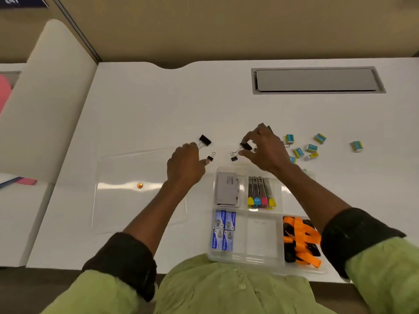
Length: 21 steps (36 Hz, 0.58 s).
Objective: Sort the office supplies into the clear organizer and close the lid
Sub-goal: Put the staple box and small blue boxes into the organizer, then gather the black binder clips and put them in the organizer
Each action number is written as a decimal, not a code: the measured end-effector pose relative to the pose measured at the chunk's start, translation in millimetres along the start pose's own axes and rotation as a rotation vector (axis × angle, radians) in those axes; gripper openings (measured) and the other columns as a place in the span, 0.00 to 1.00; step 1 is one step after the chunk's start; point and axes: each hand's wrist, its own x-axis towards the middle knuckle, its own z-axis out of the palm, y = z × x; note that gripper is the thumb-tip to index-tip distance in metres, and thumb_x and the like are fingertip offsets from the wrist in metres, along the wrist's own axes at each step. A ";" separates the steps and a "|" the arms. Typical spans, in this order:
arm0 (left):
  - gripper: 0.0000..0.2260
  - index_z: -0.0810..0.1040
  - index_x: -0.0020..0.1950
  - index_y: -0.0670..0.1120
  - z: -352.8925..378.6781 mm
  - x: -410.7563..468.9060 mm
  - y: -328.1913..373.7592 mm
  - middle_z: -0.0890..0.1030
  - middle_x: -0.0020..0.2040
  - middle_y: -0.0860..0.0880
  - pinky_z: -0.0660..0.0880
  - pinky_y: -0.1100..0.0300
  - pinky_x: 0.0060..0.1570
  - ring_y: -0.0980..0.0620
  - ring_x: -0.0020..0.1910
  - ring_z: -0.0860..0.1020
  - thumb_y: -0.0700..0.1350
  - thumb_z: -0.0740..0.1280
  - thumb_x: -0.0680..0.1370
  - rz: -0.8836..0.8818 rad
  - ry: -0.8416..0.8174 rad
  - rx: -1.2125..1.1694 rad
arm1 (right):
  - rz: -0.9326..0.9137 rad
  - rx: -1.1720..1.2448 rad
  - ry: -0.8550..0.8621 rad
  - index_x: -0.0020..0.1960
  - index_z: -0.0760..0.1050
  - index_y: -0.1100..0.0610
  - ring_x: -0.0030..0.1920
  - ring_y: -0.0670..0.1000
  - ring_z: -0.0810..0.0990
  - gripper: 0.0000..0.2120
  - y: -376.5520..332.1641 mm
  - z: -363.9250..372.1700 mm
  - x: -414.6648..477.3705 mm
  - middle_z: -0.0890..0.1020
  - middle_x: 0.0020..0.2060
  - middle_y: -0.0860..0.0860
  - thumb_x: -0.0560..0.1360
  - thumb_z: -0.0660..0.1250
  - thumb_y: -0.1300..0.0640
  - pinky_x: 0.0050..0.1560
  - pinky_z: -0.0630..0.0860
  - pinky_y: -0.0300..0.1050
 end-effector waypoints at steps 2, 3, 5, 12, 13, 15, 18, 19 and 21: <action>0.23 0.73 0.66 0.43 2.4 22.3 3.6 0.77 0.63 0.43 0.75 0.46 0.52 0.42 0.64 0.74 0.56 0.71 0.79 0.048 0.034 0.033 | 0.008 -0.034 -0.097 0.60 0.78 0.49 0.51 0.52 0.75 0.24 8.2 4.7 15.0 0.74 0.54 0.52 0.68 0.78 0.41 0.47 0.80 0.52; 0.26 0.71 0.68 0.43 5.2 33.2 4.0 0.74 0.65 0.43 0.75 0.46 0.51 0.42 0.66 0.72 0.56 0.72 0.78 0.072 0.032 0.045 | 0.002 -0.061 -0.146 0.62 0.77 0.49 0.54 0.53 0.75 0.27 10.5 6.7 21.0 0.73 0.57 0.53 0.67 0.78 0.39 0.49 0.79 0.52; 0.33 0.67 0.74 0.44 12.8 52.2 2.6 0.69 0.70 0.42 0.78 0.44 0.54 0.42 0.71 0.67 0.57 0.75 0.75 0.126 -0.005 0.085 | -0.026 -0.113 -0.231 0.65 0.76 0.48 0.58 0.55 0.74 0.33 12.5 10.5 30.6 0.72 0.60 0.54 0.65 0.77 0.36 0.51 0.78 0.52; 0.47 0.58 0.82 0.52 40.3 82.1 -2.7 0.56 0.80 0.40 0.73 0.41 0.65 0.38 0.78 0.58 0.58 0.80 0.69 0.286 -0.172 0.216 | -0.124 -0.234 -0.357 0.62 0.73 0.46 0.61 0.55 0.70 0.34 6.2 27.4 44.9 0.69 0.59 0.54 0.62 0.77 0.33 0.45 0.74 0.50; 0.45 0.61 0.81 0.52 42.5 83.2 -2.9 0.58 0.79 0.40 0.73 0.41 0.66 0.38 0.76 0.60 0.58 0.79 0.70 0.297 -0.174 0.227 | -0.132 -0.221 -0.351 0.60 0.74 0.46 0.60 0.55 0.70 0.31 4.4 29.7 46.1 0.69 0.58 0.54 0.62 0.78 0.34 0.44 0.74 0.49; 0.36 0.69 0.76 0.51 47.0 85.1 -4.5 0.64 0.75 0.42 0.74 0.43 0.63 0.40 0.73 0.63 0.55 0.78 0.72 0.306 -0.146 0.182 | -0.144 -0.185 -0.348 0.56 0.75 0.47 0.58 0.54 0.71 0.26 1.1 34.1 48.0 0.70 0.56 0.53 0.64 0.79 0.39 0.43 0.74 0.49; 0.18 0.78 0.63 0.49 52.6 84.6 -5.9 0.70 0.67 0.45 0.80 0.44 0.48 0.43 0.66 0.68 0.46 0.77 0.74 0.332 -0.057 0.069 | -0.155 -0.124 -0.348 0.51 0.77 0.48 0.57 0.54 0.72 0.16 -1.5 40.2 47.6 0.71 0.52 0.52 0.68 0.77 0.44 0.44 0.75 0.50; 0.15 0.78 0.60 0.48 54.3 83.9 -6.2 0.71 0.65 0.45 0.81 0.45 0.44 0.43 0.64 0.68 0.44 0.76 0.75 0.344 -0.039 0.061 | -0.152 -0.105 -0.343 0.49 0.77 0.48 0.56 0.54 0.72 0.14 -1.9 41.5 46.9 0.71 0.51 0.51 0.69 0.77 0.46 0.44 0.76 0.50; 0.11 0.78 0.56 0.47 57.8 82.1 -6.4 0.72 0.60 0.46 0.80 0.46 0.40 0.44 0.60 0.69 0.40 0.75 0.76 0.360 -0.008 0.058 | -0.135 -0.079 -0.329 0.50 0.77 0.49 0.55 0.55 0.73 0.12 -1.8 43.8 45.8 0.72 0.51 0.52 0.71 0.76 0.47 0.45 0.76 0.51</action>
